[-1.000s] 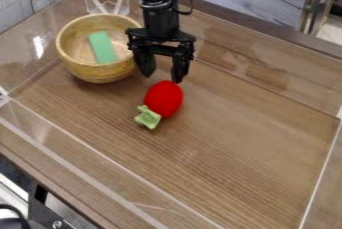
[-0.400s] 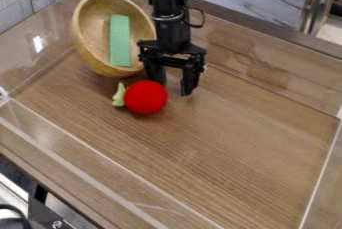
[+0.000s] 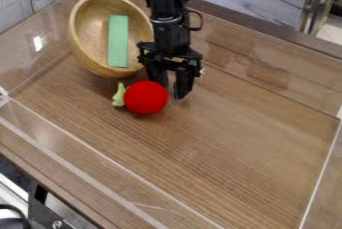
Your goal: Move the red fruit to the left
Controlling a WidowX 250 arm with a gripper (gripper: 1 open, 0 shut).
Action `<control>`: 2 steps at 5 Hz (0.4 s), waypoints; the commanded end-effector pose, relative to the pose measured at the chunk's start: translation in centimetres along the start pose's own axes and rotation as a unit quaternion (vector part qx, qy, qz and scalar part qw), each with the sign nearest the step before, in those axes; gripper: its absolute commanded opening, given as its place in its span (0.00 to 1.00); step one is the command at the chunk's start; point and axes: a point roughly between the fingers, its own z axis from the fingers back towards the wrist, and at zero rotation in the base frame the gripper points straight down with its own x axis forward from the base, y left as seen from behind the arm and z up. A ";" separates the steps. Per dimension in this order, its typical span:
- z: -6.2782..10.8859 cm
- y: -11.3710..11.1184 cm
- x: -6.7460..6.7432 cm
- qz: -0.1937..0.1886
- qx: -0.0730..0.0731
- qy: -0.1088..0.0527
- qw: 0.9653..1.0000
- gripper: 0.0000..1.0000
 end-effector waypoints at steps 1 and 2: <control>1.9 0.2 -0.3 -0.017 -0.003 -0.020 1.000 0.00; 2.5 0.8 -1.0 -0.022 -0.015 -0.020 0.999 1.00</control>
